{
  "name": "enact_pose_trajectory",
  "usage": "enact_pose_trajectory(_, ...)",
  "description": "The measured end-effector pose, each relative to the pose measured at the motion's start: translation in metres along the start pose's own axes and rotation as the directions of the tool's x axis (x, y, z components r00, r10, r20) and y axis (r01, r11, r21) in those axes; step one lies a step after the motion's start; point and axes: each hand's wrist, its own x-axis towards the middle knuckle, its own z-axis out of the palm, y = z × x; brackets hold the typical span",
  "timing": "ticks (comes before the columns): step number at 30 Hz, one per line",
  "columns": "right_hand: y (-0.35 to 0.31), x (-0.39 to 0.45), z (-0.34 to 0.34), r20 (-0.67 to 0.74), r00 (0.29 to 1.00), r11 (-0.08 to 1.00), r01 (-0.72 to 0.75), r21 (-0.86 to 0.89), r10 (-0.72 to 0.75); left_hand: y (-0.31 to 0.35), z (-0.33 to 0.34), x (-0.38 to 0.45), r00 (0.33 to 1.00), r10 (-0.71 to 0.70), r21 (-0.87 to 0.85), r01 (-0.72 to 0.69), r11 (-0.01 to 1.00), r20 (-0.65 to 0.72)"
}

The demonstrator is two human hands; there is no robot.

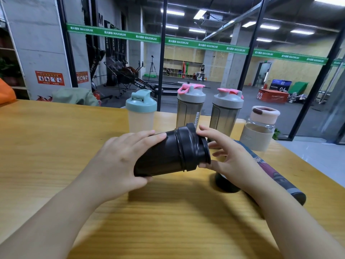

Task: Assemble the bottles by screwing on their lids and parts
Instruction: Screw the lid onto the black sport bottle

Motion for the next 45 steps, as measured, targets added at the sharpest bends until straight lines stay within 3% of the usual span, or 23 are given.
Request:
enact_pose_trajectory(16, -0.009, -0.003, -0.004, -0.051, 0.997, 0.998, -0.059, -0.011, 0.059, 0.003, 0.001, 0.001, 0.997, 0.078, 0.013, -0.078, 0.997, -0.012)
enact_pose_trajectory(23, -0.014, -0.001, 0.005, -0.114, 0.96, 0.963, -0.24, 0.122, 0.254, 0.009, 0.001, 0.004, 0.99, 0.137, 0.076, -0.134, 0.988, -0.037)
enact_pose_trajectory(29, -0.029, 0.002, 0.004, 0.007, 0.886, 0.828, -0.437, 0.352, 0.464, 0.01, 0.001, 0.004, 0.988, 0.149, 0.078, -0.146, 0.986, -0.043)
enact_pose_trajectory(37, -0.033, 0.003, 0.004, 0.146, 0.781, 0.668, -0.602, 0.438, 0.608, 0.012, 0.001, 0.004, 0.984, 0.175, 0.078, -0.171, 0.982, -0.045)
enact_pose_trajectory(42, -0.031, 0.005, 0.007, 0.065, 0.788, 0.709, -0.583, 0.396, 0.612, 0.011, 0.002, 0.003, 0.99, 0.133, 0.067, -0.13, 0.989, -0.04)
enact_pose_trajectory(45, -0.024, 0.004, 0.01, -0.052, 0.882, 0.854, -0.436, 0.284, 0.468, 0.007, 0.0, 0.002, 0.996, 0.08, 0.042, -0.079, 0.996, -0.034)
